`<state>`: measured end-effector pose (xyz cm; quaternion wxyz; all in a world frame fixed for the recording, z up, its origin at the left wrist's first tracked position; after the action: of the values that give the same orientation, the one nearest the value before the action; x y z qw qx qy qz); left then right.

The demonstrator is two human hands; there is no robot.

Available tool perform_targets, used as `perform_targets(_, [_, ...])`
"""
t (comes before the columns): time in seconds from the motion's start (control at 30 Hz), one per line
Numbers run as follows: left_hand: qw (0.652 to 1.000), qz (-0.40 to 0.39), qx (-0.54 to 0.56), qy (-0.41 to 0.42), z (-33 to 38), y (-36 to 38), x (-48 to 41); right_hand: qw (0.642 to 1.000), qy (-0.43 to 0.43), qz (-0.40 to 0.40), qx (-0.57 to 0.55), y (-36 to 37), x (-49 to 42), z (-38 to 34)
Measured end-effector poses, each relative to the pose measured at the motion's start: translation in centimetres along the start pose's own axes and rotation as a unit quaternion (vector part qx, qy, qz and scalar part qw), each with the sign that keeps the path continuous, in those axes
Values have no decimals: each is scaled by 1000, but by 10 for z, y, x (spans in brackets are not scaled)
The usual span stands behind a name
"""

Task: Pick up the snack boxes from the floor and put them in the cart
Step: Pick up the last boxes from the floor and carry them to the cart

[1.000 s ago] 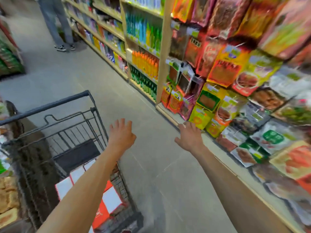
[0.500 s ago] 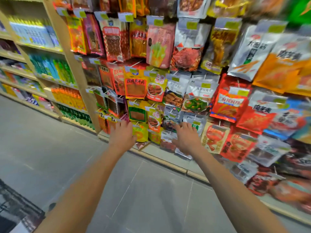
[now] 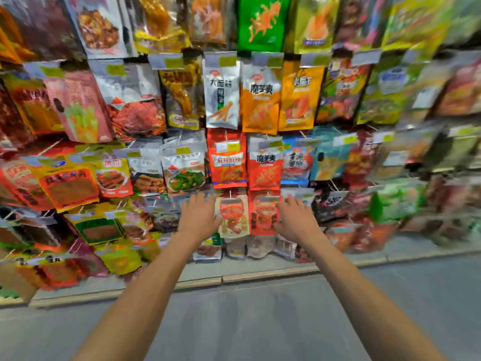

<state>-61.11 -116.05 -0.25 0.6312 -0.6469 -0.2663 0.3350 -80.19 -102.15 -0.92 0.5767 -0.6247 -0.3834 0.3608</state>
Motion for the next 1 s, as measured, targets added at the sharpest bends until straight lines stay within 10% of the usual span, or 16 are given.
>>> perform_targets(1.0, [881, -52, 66, 466, 531, 62, -197, 886, 463, 7, -16, -13, 106, 436])
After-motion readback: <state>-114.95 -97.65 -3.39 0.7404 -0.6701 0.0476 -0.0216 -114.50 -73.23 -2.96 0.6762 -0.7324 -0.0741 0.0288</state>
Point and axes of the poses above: each hand's wrist, its own x-axis away from the middle knuckle, its own y-axis out of the palm, z = x × y, the point moved 7 cm from there along -x, towards the middle knuckle, and after that the axes turned 1 degree about z, right-handed, at the moved point
